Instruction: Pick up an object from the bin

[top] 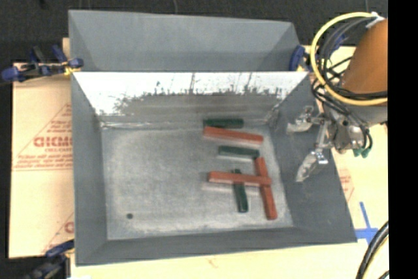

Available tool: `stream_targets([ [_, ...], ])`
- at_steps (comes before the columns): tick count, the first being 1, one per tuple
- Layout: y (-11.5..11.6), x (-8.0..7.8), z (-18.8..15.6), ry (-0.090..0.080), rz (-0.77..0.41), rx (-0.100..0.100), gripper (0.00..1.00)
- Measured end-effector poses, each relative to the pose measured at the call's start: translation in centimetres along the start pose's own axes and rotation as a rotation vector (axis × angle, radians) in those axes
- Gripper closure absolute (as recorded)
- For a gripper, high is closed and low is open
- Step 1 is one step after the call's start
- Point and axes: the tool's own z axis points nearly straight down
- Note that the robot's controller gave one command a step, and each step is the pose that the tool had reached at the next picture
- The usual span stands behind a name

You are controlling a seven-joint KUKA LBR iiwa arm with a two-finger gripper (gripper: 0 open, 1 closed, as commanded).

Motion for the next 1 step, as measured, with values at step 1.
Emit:
stream_targets([
  [1,0.01,0.00,0.00,0.000,0.000,0.000,0.00],
])
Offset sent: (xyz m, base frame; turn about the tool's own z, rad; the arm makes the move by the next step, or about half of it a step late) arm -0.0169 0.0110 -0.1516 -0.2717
